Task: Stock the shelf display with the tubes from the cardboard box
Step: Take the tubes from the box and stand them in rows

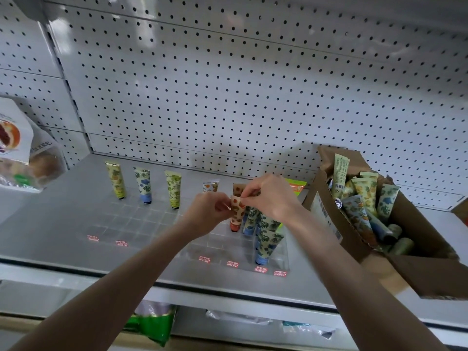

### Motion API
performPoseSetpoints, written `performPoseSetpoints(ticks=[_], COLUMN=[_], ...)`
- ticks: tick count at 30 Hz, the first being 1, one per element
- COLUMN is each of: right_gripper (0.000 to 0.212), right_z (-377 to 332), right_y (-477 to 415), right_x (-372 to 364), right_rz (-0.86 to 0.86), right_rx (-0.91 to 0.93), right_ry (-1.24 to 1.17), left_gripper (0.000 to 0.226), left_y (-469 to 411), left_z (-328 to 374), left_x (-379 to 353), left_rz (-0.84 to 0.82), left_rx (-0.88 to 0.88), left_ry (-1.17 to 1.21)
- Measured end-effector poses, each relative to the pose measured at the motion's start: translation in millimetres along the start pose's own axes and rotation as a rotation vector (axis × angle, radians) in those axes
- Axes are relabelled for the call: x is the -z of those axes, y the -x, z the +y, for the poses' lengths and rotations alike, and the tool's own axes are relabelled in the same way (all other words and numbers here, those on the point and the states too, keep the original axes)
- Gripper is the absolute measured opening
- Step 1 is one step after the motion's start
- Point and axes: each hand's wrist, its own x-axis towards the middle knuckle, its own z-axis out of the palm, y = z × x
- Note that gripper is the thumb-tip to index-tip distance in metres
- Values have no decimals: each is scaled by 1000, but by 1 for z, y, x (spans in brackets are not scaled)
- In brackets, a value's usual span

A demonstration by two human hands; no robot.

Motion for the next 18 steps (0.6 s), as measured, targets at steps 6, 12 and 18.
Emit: performPoseSetpoints(ticks=[6,12,18], right_gripper=[4,7,9], right_z=[0,0,1], right_y=[0,1,1], right_x=[1,1,0], right_rz=[-5,-5,7], right_rx=[3,19,22], right_ry=[-20,-38,-46], left_gripper=[15,13,14], left_y=[1,1,1], left_z=[1,3,2], left_x=[-2,0,0], left_rz=[7,20,40], left_rx=[-8,-5,-3], left_ry=[0,11,-7])
